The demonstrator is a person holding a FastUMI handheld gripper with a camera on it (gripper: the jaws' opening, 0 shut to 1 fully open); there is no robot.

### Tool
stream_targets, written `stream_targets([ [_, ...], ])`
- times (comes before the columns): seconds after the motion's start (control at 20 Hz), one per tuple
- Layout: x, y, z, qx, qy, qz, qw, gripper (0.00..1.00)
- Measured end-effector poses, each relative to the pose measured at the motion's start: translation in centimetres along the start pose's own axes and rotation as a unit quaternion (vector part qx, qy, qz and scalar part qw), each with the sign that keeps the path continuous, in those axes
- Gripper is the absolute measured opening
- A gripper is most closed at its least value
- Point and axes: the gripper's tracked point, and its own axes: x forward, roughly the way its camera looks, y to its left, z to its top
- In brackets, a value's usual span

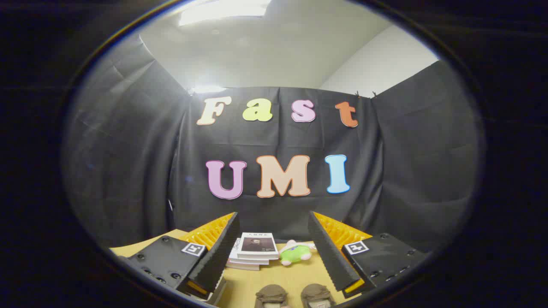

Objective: Open the storage box then place both shoes into the box .Put the left shoe in first, then the right shoe, with the right side of both shoes facing outward in a uniform manner.

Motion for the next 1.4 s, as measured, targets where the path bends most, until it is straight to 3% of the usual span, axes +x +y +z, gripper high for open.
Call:
stream_targets([
  [0.95, 0.2, 0.0, -0.3, -0.015, -0.001, 0.019, 1.000, 1.00],
  [1.1, 0.1, 0.7, -0.8, -0.007, 0.005, 0.038, 0.999, 1.00],
  [1.4, -0.8, 2.8, -4.3, 0.077, 0.072, 0.105, 0.989, 1.00],
])
